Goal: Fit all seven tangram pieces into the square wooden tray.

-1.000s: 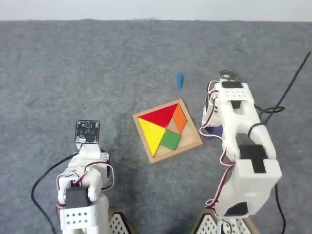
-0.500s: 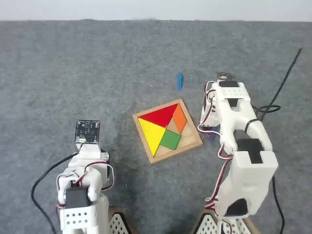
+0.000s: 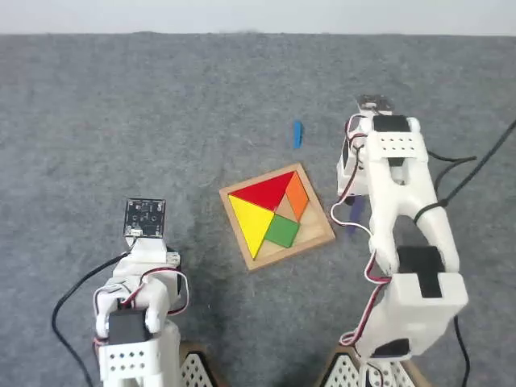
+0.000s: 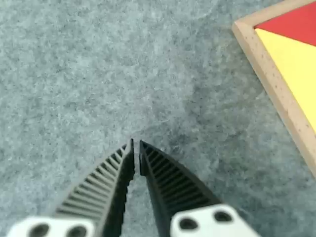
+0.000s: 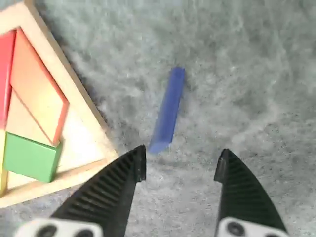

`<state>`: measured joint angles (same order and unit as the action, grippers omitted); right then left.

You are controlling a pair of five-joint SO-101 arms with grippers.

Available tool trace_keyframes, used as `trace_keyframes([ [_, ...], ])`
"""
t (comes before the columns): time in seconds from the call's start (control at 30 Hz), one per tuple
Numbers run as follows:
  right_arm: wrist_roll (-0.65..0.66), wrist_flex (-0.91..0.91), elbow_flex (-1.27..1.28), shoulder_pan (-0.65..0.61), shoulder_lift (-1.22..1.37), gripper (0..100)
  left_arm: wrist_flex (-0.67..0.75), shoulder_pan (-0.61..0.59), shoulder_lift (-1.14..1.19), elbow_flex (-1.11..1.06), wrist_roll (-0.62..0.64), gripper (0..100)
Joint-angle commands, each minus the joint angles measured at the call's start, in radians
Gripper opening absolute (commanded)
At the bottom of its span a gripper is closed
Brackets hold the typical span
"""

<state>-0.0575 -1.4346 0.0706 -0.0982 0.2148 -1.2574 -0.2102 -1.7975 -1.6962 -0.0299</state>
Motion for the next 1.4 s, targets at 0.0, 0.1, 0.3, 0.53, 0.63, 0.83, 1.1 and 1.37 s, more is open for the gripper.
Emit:
trace_keyframes([
  [0.0, 0.021, -0.001, -0.055, -0.015, -0.045, 22.9, -0.003, -0.002, -0.018, 0.013, 0.017, 2],
  [0.1, 0.026, -0.007, -0.049, -0.027, -0.035, 22.8, -0.003, -0.002, -0.018, 0.013, 0.017, 2],
  [0.3, 0.029, -0.007, -0.026, 0.035, -0.028, 22.8, -0.003, -0.002, -0.018, 0.013, 0.017, 2],
  [0.53, 0.074, -0.008, -0.028, 0.088, 0.033, 22.7, -0.003, -0.002, -0.018, 0.013, 0.017, 2],
  [0.63, 0.081, -0.008, -0.031, 0.087, 0.076, 22.7, -0.003, -0.002, -0.018, 0.013, 0.017, 2],
  [0.83, 0.074, -0.007, -0.034, 0.082, -0.005, 22.7, -0.003, -0.002, -0.018, 0.013, 0.017, 2],
  [1.1, -0.020, 0.021, -0.028, -0.025, -0.249, 22.7, -0.003, -0.002, -0.018, 0.013, 0.017, 2],
  [1.37, -0.005, 0.051, -0.061, -0.154, 0.019, 22.6, -0.003, -0.002, -0.018, 0.013, 0.017, 2],
])
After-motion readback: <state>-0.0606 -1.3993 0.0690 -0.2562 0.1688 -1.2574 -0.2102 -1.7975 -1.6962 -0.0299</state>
